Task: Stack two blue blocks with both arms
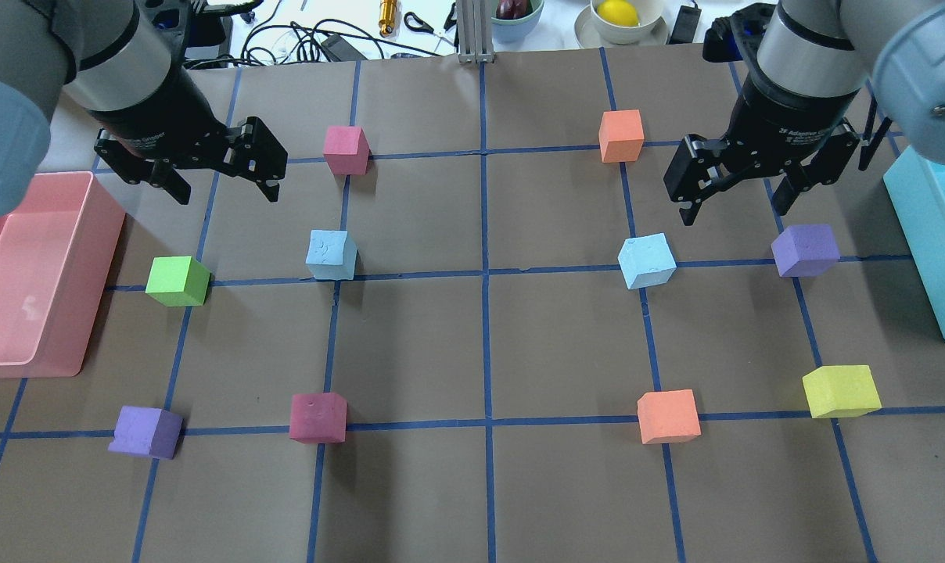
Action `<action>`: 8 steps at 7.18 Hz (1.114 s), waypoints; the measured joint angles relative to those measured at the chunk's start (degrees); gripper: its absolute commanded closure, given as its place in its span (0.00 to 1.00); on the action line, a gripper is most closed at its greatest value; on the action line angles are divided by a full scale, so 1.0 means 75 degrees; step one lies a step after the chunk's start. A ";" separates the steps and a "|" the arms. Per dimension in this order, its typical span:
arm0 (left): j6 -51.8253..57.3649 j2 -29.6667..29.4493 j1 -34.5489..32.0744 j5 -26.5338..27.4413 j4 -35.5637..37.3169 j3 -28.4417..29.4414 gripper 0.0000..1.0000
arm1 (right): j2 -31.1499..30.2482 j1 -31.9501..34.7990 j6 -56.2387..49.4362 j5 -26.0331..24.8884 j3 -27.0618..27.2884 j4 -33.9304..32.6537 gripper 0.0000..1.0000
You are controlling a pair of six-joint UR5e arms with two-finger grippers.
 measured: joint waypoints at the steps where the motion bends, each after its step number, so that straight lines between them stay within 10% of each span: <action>1: 0.0000 0.0004 -0.0006 -0.0009 0.0000 -0.0002 0.00 | 0.0000 0.0001 0.0000 0.0000 0.0008 0.0003 0.00; 8: -0.0003 -0.0042 0.0019 -0.0019 0.0021 -0.0093 0.00 | 0.0054 0.0006 0.0000 -0.0055 0.0009 -0.0059 0.00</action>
